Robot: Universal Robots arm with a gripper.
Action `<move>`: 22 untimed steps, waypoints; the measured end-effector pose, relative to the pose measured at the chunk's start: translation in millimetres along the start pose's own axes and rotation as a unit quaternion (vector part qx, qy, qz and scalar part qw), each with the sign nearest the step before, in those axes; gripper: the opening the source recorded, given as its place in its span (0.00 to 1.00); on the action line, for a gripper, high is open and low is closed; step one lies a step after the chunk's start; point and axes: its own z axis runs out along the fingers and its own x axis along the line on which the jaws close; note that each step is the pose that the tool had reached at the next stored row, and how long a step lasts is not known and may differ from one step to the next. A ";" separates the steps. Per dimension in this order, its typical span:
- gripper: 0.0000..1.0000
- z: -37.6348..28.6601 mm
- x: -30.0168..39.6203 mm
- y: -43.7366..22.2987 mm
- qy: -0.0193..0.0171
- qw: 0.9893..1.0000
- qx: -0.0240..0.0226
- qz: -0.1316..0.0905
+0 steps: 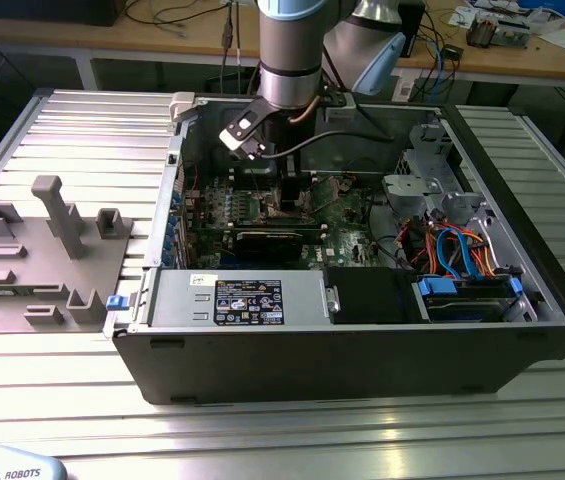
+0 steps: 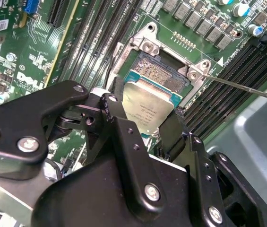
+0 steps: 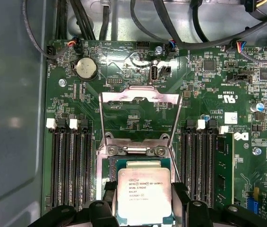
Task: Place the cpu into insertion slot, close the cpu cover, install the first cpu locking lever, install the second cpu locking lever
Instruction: 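Place the cpu into insertion slot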
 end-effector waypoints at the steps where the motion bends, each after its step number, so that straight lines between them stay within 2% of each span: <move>1: 0.54 0.5 0.2 0.0 0.000 1.000 0.000 0.001; 7: 0.54 8.3 0.7 -2.6 0.000 1.000 0.000 0.002; 15: 0.54 12.2 4.3 -5.3 -0.001 1.000 0.000 0.011; 22: 0.54 16.2 4.8 -5.7 -0.001 1.000 0.001 0.022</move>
